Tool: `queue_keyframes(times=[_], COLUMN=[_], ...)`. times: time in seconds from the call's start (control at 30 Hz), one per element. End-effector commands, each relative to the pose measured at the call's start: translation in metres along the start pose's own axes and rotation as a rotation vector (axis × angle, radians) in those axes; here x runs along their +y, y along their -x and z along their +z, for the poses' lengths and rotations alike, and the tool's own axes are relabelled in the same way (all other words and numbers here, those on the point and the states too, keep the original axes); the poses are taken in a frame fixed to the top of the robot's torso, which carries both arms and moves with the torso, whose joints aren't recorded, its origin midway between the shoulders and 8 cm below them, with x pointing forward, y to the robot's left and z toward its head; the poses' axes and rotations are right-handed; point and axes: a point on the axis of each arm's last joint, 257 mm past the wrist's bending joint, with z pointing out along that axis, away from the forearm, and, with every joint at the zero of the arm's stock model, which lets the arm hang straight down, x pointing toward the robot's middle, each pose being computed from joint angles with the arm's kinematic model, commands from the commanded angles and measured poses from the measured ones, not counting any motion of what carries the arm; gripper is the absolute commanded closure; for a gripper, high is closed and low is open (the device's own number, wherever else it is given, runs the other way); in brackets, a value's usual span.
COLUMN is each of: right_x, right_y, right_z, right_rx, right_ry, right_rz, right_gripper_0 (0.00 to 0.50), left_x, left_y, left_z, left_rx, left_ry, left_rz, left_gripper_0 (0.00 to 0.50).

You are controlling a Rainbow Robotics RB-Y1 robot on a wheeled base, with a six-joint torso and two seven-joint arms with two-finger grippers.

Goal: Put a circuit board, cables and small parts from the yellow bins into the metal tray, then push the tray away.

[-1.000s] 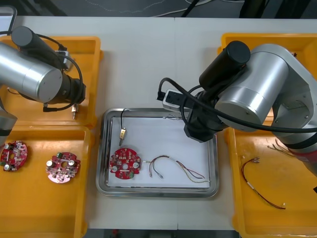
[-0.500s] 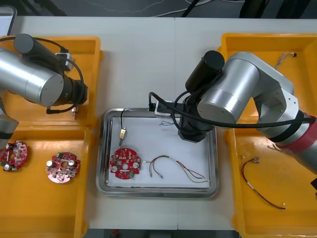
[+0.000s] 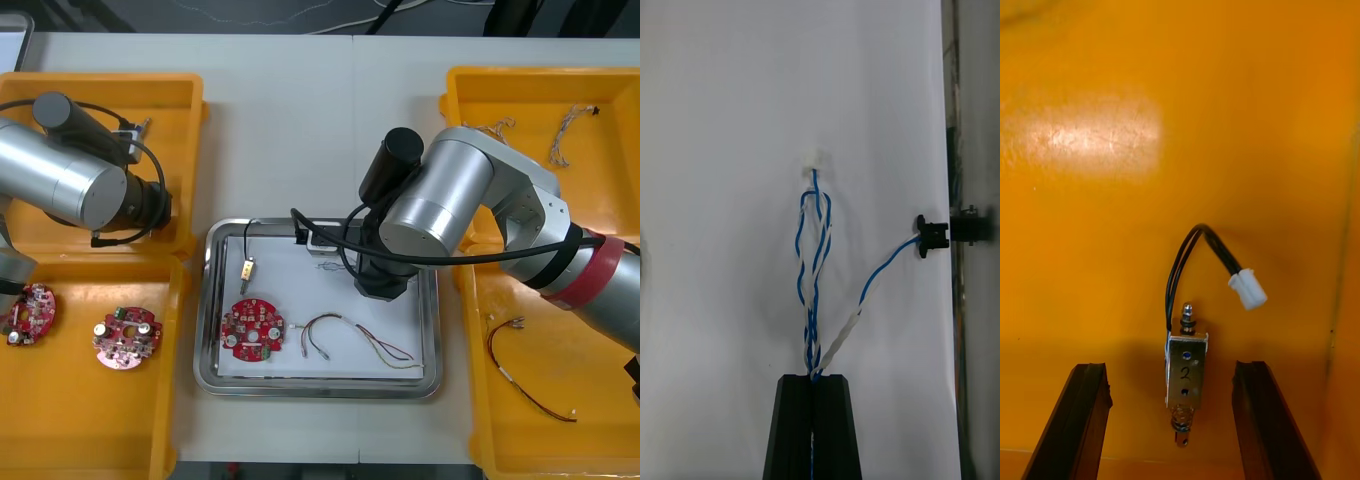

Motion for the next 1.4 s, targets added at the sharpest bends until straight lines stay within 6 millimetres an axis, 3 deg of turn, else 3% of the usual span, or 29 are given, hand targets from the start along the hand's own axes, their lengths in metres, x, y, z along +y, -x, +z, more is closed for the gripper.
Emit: queue_keyframes(times=[0.03,0.1,0.17,0.27,0.33,0.4,0.7,0.9,1.0,1.07,1.1,1.2,1.23,1.4], right_x=[-0.003,-0.005,-0.006,-0.009,-0.010,-0.011,-0.024,-0.036,-0.041,-0.045,-0.046,-0.050,-0.050,-0.055], right_y=[0.026,0.027,0.027,0.027,0.028,0.028,0.028,0.030,0.026,0.021,0.019,0.014,0.011,-0.004], right_z=[-0.007,-0.006,-0.006,-0.007,-0.008,-0.010,-0.030,-0.053,-0.063,-0.072,-0.074,-0.087,-0.091,-0.108], right_rx=[-0.036,-0.037,-0.035,-0.037,-0.040,-0.044,-0.057,-0.076,-0.076,-0.072,-0.071,-0.075,-0.073,-0.056], right_ry=[-0.017,-0.028,-0.033,-0.041,-0.041,-0.039,-0.036,-0.044,-0.040,-0.035,-0.033,-0.017,-0.007,0.016], right_rz=[-0.092,-0.098,-0.099,-0.100,-0.097,-0.092,-0.051,-0.014,0.014,0.041,0.046,0.086,0.103,0.162], right_gripper_0=[0.500,0.471,0.404,0.174,0.116,0.090,0.077,0.077,0.077,0.069,0.062,0.033,0.000,0.000], left_x=[-0.002,-0.002,-0.002,-0.005,-0.007,-0.008,-0.011,-0.014,-0.014,-0.016,-0.015,-0.016,-0.016,-0.017], left_y=[-0.007,-0.007,-0.007,-0.007,-0.007,-0.007,-0.005,-0.002,-0.001,0.000,0.000,0.000,0.000,0.001], left_z=[0.002,0.002,0.002,0.002,0.003,0.005,0.008,0.009,0.010,0.010,0.010,0.010,0.010,0.010], left_rx=[0.009,0.008,0.010,0.009,0.011,0.012,0.016,0.018,0.016,0.015,0.014,0.015,0.015,0.014], left_ry=[-0.021,-0.021,-0.022,-0.030,-0.036,-0.041,-0.055,-0.063,-0.063,-0.064,-0.063,-0.064,-0.066,-0.070], left_rz=[0.077,0.074,0.073,0.071,0.068,0.064,0.053,0.045,0.043,0.042,0.042,0.041,0.039,0.038], left_gripper_0=[0.019,0.020,0.020,0.022,0.021,0.021,0.021,0.058,0.143,0.273,0.307,0.471,0.500,0.500])
